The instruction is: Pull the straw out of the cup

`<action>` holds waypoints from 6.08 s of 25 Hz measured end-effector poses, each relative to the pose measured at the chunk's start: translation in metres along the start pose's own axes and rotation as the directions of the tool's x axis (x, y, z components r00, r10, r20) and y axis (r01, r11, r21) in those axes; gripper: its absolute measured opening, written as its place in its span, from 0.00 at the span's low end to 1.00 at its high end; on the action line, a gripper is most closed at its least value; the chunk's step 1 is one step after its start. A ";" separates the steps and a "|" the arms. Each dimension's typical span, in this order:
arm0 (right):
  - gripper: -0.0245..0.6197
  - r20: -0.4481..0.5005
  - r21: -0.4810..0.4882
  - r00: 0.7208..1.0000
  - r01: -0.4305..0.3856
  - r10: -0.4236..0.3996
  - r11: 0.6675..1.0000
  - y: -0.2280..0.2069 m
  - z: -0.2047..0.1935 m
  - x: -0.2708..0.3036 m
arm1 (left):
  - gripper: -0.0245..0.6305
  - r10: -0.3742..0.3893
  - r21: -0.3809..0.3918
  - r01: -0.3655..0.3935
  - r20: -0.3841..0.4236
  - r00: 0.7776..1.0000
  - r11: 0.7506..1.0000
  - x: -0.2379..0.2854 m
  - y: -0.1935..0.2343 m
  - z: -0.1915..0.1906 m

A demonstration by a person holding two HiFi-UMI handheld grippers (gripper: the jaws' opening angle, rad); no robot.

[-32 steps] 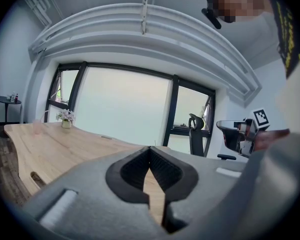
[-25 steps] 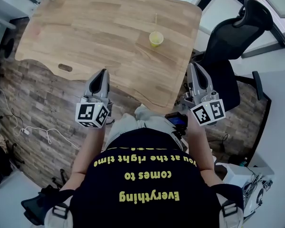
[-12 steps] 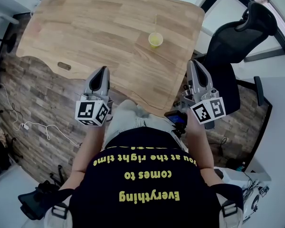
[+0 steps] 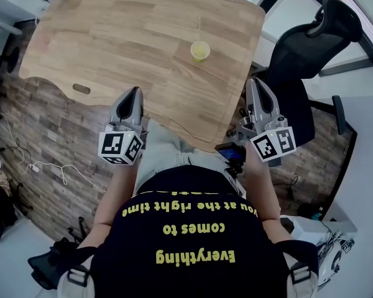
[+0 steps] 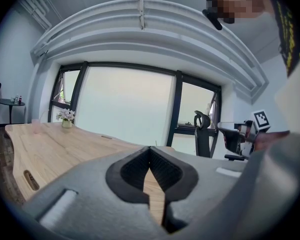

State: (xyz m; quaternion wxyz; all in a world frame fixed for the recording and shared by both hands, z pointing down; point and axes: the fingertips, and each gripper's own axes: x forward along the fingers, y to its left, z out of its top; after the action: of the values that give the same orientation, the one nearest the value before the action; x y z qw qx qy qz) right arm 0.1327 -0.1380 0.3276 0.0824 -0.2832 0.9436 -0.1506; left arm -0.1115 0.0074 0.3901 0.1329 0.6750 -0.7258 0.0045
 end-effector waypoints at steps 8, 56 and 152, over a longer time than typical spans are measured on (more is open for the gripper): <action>0.05 0.021 -0.003 0.997 0.081 -0.081 0.997 -0.014 0.003 0.002 | 0.04 -0.061 0.008 0.061 -0.003 0.998 0.998 0.023 0.001 0.008; 0.08 -0.080 0.027 0.973 0.218 -0.215 0.976 -0.022 -0.043 0.111 | 0.04 -0.313 0.006 0.315 -0.100 0.945 0.949 0.155 0.072 0.023; 0.09 -0.207 -0.156 0.969 0.104 -0.136 0.982 -0.042 -0.099 0.204 | 0.04 -0.282 0.023 0.287 -0.119 0.952 0.958 0.157 0.082 0.011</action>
State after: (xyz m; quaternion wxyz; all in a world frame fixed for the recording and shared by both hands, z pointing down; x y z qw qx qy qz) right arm -0.0387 -0.2615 0.4205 -0.0509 -0.3269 0.9365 -0.1167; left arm -0.2019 -0.1411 0.4248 0.1597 0.7737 -0.6119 0.0384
